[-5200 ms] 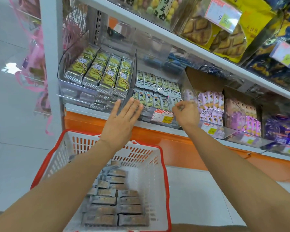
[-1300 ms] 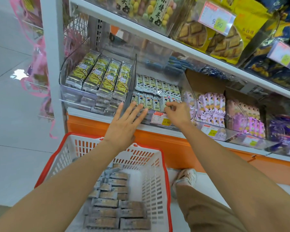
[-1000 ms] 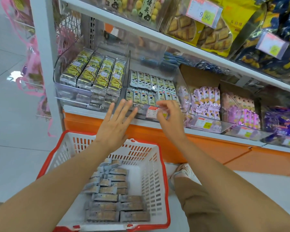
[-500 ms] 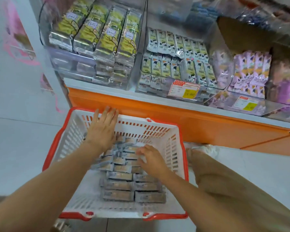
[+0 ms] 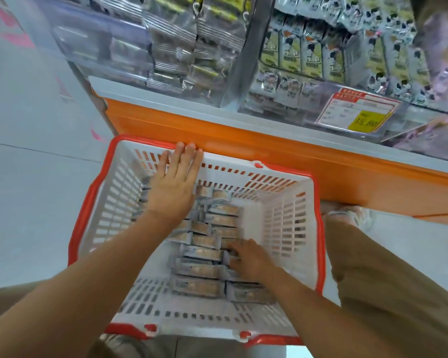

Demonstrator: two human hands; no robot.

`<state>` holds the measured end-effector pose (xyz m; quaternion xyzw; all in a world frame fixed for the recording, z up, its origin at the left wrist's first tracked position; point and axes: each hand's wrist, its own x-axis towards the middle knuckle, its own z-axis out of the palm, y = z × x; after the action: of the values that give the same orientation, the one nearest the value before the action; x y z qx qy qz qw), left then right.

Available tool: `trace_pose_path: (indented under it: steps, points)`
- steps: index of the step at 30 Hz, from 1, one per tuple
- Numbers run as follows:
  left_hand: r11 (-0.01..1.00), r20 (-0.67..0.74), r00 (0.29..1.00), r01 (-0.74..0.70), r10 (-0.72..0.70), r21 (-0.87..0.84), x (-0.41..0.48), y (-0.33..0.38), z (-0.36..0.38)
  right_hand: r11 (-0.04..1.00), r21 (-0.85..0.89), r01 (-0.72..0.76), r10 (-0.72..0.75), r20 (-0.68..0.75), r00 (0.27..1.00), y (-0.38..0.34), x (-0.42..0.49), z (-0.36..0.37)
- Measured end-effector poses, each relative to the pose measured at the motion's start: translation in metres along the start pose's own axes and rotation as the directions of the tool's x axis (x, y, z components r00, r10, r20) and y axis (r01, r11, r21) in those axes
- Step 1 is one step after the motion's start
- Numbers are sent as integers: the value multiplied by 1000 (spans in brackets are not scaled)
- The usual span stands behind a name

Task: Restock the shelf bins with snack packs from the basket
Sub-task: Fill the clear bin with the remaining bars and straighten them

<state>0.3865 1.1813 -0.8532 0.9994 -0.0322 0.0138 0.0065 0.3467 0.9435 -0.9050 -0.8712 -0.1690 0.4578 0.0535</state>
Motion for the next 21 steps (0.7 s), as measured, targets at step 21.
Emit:
trace_pose_path:
  steps: [21]
  points:
    - [991,238,971,-7,-26,137,-4,11,-66,992,119,-34,78,-391,917,17,-66,-39]
